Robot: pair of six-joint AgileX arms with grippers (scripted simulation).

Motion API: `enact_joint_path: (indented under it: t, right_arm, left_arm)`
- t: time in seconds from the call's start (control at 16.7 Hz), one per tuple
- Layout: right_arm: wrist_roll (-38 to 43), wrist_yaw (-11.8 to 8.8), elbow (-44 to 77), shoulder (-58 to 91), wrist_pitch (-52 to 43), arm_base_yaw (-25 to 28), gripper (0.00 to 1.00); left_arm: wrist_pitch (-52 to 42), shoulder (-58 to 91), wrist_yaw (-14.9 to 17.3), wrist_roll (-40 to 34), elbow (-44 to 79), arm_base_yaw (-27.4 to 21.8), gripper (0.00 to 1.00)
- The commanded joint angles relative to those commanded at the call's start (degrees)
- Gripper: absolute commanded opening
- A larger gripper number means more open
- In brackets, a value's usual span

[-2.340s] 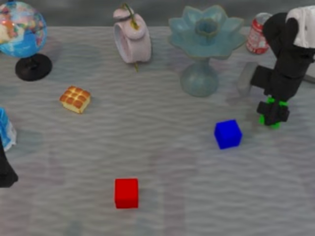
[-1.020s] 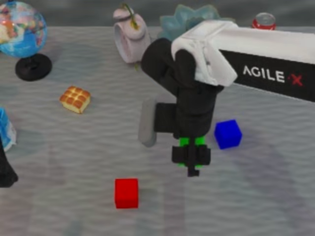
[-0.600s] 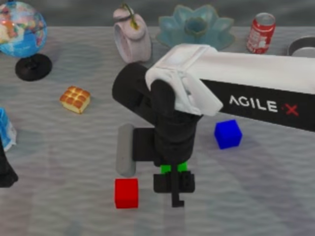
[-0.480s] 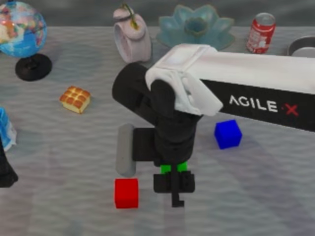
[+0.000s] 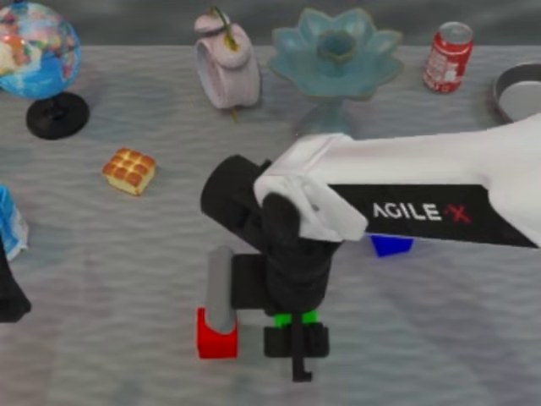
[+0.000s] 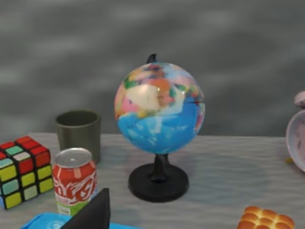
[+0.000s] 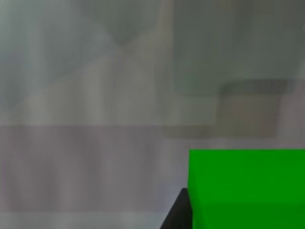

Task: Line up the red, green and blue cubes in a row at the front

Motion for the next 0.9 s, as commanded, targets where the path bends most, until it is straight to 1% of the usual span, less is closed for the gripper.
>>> enact_joint_path:
  t: [0.3, 0.9]
  right_arm:
    - [0.0, 0.1, -1.1, 0.7, 1.6, 0.1, 0.0]
    - [0.0, 0.1, -1.1, 0.7, 1.6, 0.1, 0.75]
  left_arm:
    - [0.0, 0.0, 0.0, 0.0, 0.0, 0.0, 1.0]
    - [0.0, 0.0, 0.0, 0.0, 0.0, 0.0, 1.0]
